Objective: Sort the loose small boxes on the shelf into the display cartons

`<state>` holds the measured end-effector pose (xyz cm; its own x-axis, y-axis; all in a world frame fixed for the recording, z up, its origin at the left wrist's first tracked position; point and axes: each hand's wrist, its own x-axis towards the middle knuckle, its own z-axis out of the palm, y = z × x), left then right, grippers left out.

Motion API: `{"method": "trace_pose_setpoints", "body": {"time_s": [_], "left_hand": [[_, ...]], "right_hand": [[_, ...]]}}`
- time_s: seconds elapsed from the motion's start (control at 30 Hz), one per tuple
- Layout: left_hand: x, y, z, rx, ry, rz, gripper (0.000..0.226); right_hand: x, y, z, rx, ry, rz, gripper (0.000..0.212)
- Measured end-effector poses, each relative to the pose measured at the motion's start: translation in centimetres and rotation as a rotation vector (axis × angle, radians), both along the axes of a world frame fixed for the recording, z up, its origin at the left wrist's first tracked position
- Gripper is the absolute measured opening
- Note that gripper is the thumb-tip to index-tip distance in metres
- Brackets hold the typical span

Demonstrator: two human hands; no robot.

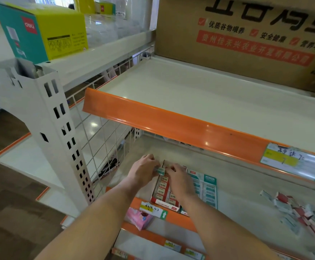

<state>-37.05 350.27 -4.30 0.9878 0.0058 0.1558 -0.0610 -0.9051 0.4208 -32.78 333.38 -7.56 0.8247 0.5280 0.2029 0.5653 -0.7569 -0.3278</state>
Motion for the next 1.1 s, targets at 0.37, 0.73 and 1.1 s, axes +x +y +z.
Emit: {"method": "trace_pose_setpoints", "body": {"time_s": [0.37,0.73,1.1], "left_hand": [[0.3,0.1,0.2,0.01,0.005,-0.01,0.027],[0.3,0.0,0.3,0.016,0.002,-0.008,0.027],[0.3,-0.1,0.6,0.018,0.015,0.004,0.028]], "right_hand": [[0.6,0.5,0.7,0.061,0.144,-0.106,0.031],[0.5,0.7,0.0,0.06,0.154,-0.133,0.009],[1.2,1.2,0.0,0.072,0.14,-0.13,0.023]]}}
